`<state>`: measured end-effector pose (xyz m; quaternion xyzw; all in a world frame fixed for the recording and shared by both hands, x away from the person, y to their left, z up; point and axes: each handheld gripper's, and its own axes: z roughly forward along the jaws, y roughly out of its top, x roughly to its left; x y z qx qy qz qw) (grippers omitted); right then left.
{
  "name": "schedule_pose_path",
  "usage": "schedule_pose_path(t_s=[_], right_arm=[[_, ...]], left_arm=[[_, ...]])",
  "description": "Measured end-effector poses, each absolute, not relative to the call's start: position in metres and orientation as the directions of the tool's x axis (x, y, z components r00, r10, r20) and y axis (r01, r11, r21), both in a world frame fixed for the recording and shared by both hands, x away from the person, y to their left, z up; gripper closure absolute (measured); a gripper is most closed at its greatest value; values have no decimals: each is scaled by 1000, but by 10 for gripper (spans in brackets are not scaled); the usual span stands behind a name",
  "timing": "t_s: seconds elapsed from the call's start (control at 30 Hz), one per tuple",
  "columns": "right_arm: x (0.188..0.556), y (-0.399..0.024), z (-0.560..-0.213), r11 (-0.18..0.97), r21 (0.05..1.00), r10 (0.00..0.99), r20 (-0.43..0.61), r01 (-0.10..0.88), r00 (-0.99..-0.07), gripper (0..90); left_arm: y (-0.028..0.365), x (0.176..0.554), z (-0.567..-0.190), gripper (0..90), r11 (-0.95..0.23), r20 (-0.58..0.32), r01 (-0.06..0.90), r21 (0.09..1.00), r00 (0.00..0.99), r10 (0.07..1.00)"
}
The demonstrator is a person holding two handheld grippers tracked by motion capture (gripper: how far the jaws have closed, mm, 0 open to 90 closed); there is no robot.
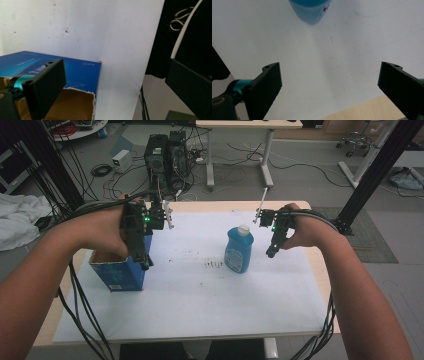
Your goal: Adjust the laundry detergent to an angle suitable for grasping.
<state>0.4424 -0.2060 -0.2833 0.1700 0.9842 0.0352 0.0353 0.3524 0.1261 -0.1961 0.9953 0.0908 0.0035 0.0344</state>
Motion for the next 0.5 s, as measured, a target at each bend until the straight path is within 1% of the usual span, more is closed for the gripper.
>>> schedule_pose_path(t_s=[0.13,0.3,0.4,0.5], right_arm=[[443,-206,-284,939,76,339,-55,334,-939,44],[441,-204,-284,942,69,333,-60,329,-941,44],[438,-204,-282,944,83,325,-63,320,-944,44],[436,-205,-281,940,78,337,-68,332,-939,44]], left_arm=[[124,356,-200,34,-984,-4,171,45,985,171],[122,356,-202,34,-984,-11,172,46,985,172],[120,356,-206,34,-984,-15,173,35,985,173],[119,356,-207,34,-985,-19,166,43,986,165]])
